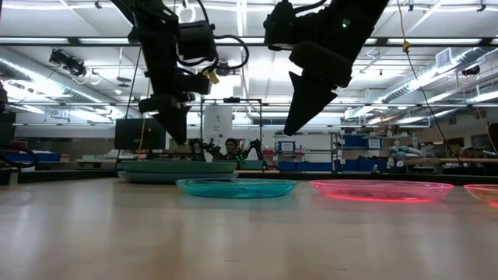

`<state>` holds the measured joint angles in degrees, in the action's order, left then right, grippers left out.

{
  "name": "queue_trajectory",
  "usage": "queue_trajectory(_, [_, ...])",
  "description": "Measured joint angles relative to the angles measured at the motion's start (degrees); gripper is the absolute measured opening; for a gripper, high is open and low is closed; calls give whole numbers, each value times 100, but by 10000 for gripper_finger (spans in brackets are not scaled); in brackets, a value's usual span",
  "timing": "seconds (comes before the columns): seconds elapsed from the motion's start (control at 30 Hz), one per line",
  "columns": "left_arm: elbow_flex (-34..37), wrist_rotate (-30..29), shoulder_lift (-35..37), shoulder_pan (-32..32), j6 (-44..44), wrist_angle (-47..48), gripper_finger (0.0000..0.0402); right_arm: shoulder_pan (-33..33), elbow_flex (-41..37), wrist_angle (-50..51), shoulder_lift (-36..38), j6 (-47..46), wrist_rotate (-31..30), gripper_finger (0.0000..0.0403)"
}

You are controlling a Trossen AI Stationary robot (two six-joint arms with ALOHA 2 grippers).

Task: Stack plastic plates
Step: Stack the light blue plate on top of the light green plate

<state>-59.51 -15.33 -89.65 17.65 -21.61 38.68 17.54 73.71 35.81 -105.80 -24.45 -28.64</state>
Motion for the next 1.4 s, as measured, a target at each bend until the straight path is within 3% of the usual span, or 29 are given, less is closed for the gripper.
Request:
queue_trajectory(0.23, [2,106,60,-788,-113,35,163,-1,0,-13,0,92,79,79])
queue_trajectory(0.47, [0,495,-68,-1805,-321,-63,167,-50,-267,-574,4,414,518,79])
queue_trajectory(0.8, [4,231,-843,-3108,-1476,-553,156,198,-280,-258,62,-358,238,79])
queue_trajectory(0.97, [0,78,-1130,-3335,-1901,-1120,148,353,-280,-148,66,-606,129,79])
queue_trajectory(1.3, [-1,118,-1429,-3191,-2019,-1146,140,520,-280,-171,138,-811,-81,79])
queue_trajectory(1.4, [-2,118,-1497,-3193,-2074,-1118,120,544,-278,-196,146,-858,-191,79])
